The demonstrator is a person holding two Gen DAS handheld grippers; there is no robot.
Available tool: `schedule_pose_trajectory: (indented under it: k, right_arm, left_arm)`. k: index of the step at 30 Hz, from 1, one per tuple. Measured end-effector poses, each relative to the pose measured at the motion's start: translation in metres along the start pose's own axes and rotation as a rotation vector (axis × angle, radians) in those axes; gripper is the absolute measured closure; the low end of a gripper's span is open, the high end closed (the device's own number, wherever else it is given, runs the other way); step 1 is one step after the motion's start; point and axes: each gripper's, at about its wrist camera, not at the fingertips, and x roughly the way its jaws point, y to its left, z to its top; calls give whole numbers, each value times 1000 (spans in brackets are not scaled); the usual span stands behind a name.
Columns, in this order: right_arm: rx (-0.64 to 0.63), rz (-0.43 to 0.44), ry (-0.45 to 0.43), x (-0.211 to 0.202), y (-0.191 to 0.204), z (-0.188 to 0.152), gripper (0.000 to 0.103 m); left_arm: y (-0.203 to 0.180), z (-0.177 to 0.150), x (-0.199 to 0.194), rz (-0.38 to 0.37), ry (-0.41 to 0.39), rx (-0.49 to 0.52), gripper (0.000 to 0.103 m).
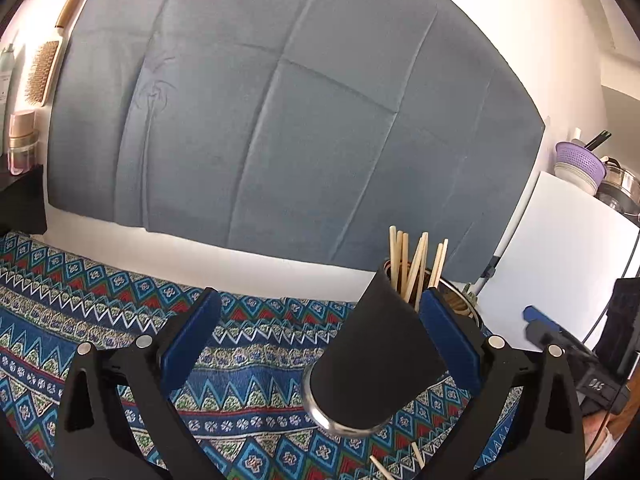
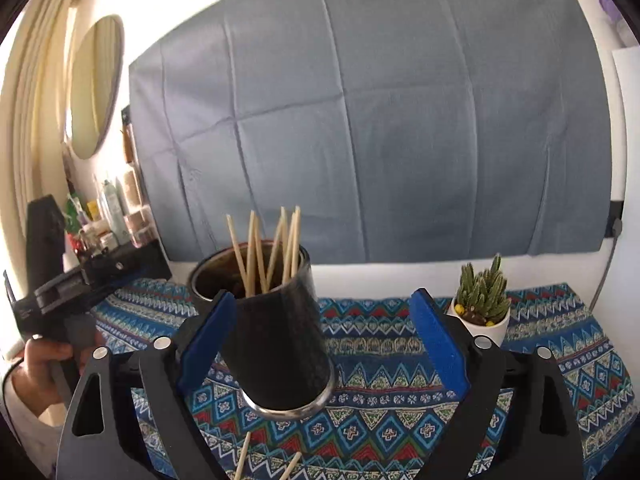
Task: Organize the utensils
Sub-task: 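Open both tools to drop the sticks into the holder, then move both tools back down to the last loose sticks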
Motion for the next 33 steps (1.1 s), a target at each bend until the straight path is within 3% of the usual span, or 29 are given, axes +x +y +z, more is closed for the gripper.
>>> schedule_pose_trajectory:
  k: [2,5,9,15,18,24,33]
  right_arm:
    - [-8,27,20,-10,3,-1,15]
    - [13,17,142,-10,7,-16,14]
    - [5,-90,351,11,13,-57,14]
    - [-21,-105,584,32,14,-109,14]
    - [-44,-115,623,34,16,-122,14]
    - [-118,-133,616,25,26,-135,14]
    - [-59,-133,622,22,22,-145,8]
  left_arm:
    - [7,-5,-6,-6,19,-34,6]
    - [14,-18,-12,30,60,-62,6]
    - [17,-39,-6,142,183,-103,6]
    - [-11,-69,1,98,331,25,6]
    - [-24,-84,9,100,388,79,6]
    - [-35,-111,23,104,474,129,6]
    - [-60,-136,41,103,567,213,6]
